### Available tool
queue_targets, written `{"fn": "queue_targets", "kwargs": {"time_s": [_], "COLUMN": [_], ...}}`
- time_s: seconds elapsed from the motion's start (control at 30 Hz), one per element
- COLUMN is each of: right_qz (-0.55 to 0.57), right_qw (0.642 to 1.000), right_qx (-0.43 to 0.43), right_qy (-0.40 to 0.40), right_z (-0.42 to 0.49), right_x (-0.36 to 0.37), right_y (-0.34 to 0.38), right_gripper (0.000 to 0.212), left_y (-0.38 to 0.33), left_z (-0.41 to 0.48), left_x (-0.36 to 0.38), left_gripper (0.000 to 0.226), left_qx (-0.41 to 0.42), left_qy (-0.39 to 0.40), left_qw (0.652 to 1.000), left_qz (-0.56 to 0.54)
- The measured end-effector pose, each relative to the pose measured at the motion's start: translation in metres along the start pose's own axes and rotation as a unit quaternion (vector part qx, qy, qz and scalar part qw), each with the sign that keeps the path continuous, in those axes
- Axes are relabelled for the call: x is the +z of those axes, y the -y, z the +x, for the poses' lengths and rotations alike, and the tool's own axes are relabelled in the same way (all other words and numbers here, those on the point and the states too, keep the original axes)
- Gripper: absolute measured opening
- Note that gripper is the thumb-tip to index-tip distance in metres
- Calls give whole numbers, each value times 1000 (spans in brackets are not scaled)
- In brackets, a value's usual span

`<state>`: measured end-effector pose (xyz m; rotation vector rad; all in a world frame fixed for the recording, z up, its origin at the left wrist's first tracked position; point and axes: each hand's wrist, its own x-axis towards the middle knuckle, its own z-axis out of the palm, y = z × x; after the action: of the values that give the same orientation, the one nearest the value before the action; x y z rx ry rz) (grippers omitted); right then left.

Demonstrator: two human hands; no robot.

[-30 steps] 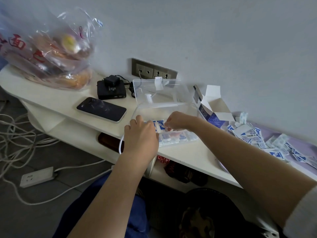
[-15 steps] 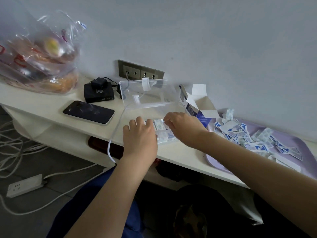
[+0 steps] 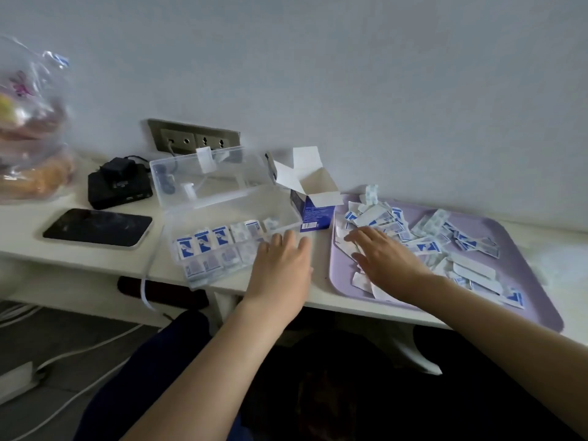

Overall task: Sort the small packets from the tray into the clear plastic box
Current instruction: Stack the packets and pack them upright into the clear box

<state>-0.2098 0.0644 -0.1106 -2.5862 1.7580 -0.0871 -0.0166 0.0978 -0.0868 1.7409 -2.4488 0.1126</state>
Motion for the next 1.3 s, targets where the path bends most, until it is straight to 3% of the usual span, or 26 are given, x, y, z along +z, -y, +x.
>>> {"fn": "queue_targets", "kwargs": {"time_s": [0.2, 0.3, 0.43, 0.7, 0.93, 1.3], "right_qz": [72, 75, 112, 107, 121, 115], "right_qw": [981, 973, 960, 965, 967, 972], "right_qx": [176, 204, 237, 231, 217, 195], "right_qy": [51, 84, 99, 66, 66, 67], "right_z": [-17, -20, -25, -21, -15, -16], "right_x": [7, 7, 11, 15, 19, 19], "right_y": [-59, -81, -105, -125, -119, -113], "right_gripper": [56, 75, 85, 55, 44, 43], "left_y": [-41, -57, -73, -101, -115, -117], "left_z": [19, 30, 44, 59, 68, 72], "left_x": [27, 37, 47, 56, 55, 56], "left_gripper": [35, 31, 38, 66, 56, 40], "left_qx": [82, 92, 52, 42, 39, 33], "left_qy": [58, 84, 131, 170, 188, 229], "left_qw": [994, 992, 989, 984, 980, 969], "left_qz": [-44, -35, -37, -23, -53, -83]}}
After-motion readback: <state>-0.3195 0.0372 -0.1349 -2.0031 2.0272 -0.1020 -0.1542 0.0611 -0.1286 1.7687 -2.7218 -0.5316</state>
